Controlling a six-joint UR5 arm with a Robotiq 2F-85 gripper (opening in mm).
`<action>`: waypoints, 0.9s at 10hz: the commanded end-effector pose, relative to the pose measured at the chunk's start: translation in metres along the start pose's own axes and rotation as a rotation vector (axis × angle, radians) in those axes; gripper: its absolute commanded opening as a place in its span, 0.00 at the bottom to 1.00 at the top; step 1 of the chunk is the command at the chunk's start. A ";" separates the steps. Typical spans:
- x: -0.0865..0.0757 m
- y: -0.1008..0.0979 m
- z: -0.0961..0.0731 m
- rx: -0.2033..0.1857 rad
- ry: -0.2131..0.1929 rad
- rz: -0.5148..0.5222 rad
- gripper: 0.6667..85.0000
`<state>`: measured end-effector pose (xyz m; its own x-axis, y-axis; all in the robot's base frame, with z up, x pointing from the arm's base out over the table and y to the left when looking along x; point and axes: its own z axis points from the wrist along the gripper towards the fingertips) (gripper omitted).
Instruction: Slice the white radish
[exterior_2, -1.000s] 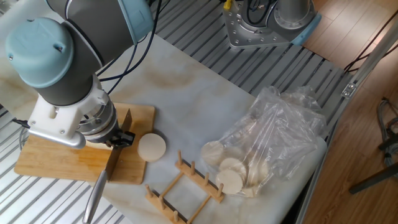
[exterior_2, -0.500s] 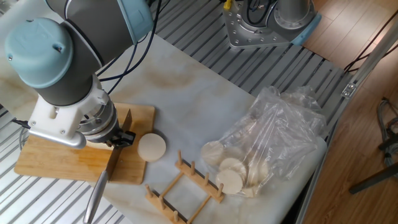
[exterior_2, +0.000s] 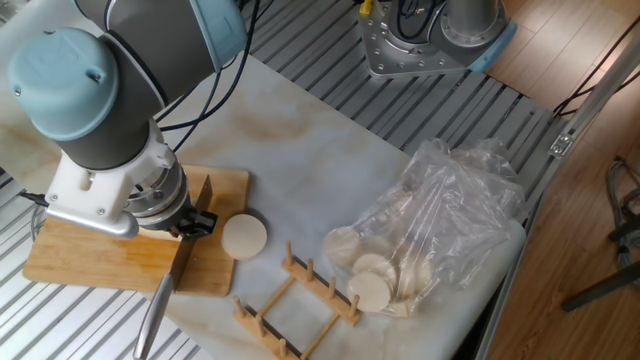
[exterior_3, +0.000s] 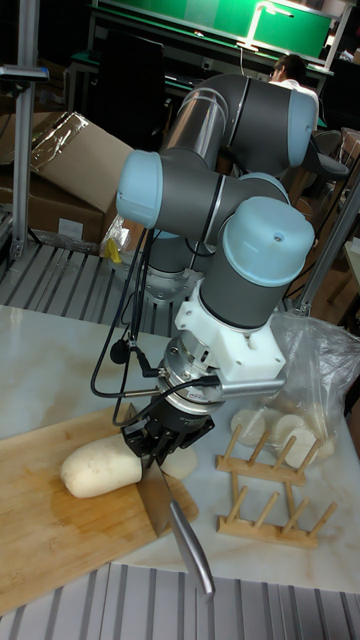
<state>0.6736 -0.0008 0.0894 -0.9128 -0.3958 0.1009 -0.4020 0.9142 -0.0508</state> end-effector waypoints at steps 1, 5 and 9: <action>-0.002 0.002 -0.001 -0.010 -0.008 0.001 0.25; -0.002 0.002 -0.001 -0.010 -0.010 -0.002 0.25; -0.003 0.002 -0.001 -0.013 -0.012 -0.005 0.25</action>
<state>0.6748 0.0003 0.0892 -0.9103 -0.4028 0.0953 -0.4083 0.9116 -0.0481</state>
